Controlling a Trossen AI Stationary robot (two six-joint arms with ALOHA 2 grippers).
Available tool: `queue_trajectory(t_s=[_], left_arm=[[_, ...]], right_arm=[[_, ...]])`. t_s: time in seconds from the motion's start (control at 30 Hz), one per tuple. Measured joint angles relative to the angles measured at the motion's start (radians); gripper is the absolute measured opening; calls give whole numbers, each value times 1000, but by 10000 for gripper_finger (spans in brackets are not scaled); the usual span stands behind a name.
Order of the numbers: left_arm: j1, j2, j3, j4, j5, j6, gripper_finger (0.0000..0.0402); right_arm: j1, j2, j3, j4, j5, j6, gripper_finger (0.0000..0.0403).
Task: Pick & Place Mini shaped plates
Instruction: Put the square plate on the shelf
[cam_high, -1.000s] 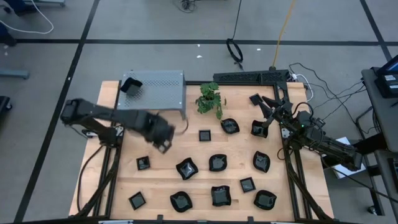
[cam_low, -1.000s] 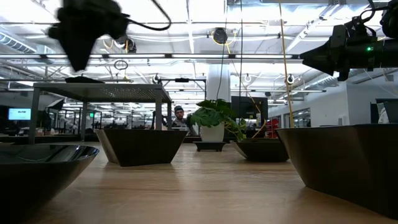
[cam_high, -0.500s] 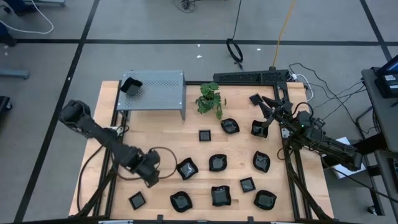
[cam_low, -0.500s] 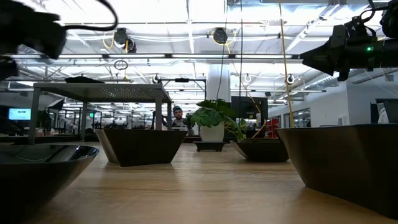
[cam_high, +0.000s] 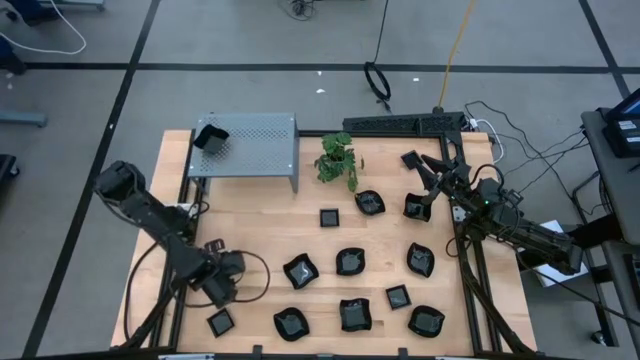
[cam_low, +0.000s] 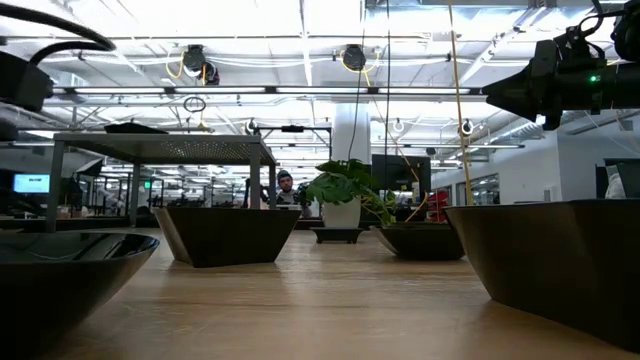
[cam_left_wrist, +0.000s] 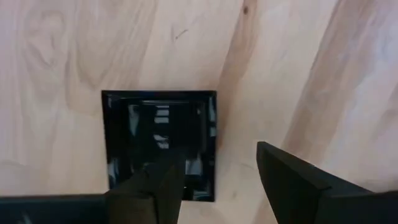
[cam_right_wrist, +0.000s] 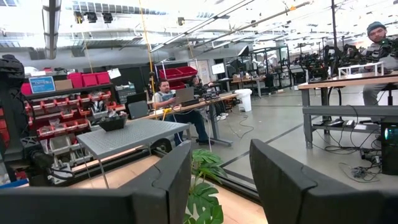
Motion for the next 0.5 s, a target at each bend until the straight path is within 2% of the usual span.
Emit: queue_trajectory(t_s=[0.33, 0.4, 0.5], left_arm=[[-20, 7, -55, 19, -84, 41, 200], [-19, 12, -54, 20, -86, 41, 189], [-19, 13, -54, 22, -80, 41, 151]], right_arm=[[0, 0, 0, 0, 0, 0, 153], [0, 0, 0, 0, 0, 0, 153], [0, 0, 0, 0, 0, 0, 153]])
